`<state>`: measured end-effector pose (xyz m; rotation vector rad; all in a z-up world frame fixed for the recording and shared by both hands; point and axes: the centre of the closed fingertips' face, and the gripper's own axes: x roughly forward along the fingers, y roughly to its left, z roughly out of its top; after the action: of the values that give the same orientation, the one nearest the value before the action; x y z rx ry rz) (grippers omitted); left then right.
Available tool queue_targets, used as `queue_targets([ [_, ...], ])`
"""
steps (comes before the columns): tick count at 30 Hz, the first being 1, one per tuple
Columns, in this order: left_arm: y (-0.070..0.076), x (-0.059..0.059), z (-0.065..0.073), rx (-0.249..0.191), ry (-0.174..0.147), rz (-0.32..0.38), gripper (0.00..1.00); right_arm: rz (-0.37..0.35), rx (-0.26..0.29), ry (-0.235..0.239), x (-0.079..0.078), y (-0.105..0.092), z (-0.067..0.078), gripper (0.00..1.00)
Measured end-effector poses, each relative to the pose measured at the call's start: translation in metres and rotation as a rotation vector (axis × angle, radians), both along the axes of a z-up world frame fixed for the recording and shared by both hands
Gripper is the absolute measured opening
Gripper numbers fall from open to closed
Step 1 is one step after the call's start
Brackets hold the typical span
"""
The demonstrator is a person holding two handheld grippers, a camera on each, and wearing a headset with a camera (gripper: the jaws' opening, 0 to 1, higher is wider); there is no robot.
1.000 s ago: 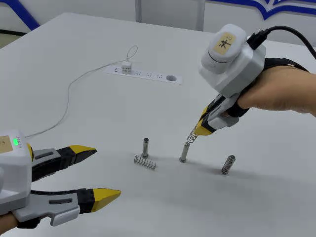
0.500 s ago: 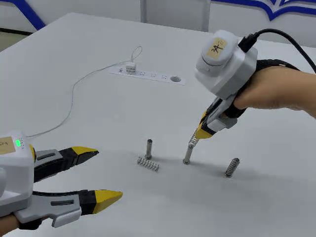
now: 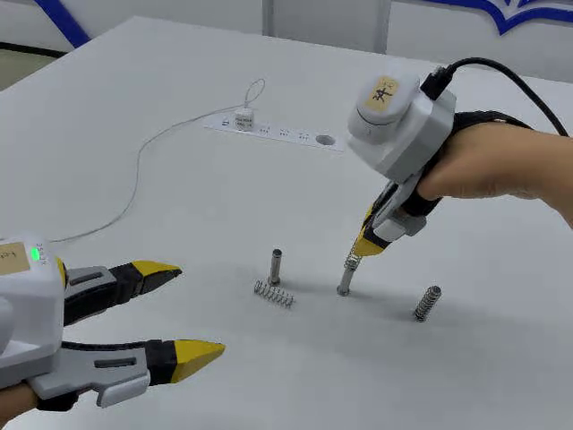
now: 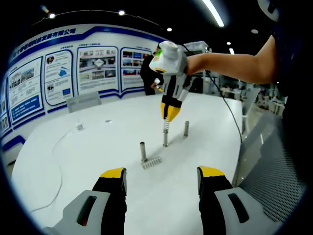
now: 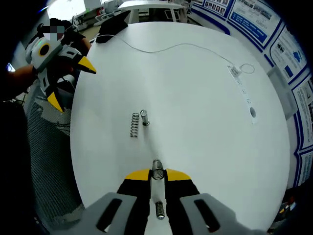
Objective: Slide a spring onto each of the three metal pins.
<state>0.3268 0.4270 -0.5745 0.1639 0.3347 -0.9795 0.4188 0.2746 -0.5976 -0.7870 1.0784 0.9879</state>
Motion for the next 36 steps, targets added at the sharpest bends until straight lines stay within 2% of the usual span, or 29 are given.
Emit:
queue_targets([
  [15,0.001,0.000,0.000,0.000,-0.001,0.002,0.60,-0.028,-0.035,0.044,-0.005,0.000,-0.032,0.12],
  [19,0.002,-0.001,0.000,-0.001,0.000,0.004,0.60,-0.023,-0.051,0.047,-0.011,0.001,-0.038,0.12],
  [30,0.002,0.000,0.000,-0.004,-0.001,0.003,0.60,-0.016,-0.052,0.051,-0.018,0.000,-0.045,0.12],
  [36,0.001,0.000,0.000,-0.002,-0.002,-0.002,0.60,-0.003,-0.033,0.029,-0.016,0.000,-0.044,0.19],
])
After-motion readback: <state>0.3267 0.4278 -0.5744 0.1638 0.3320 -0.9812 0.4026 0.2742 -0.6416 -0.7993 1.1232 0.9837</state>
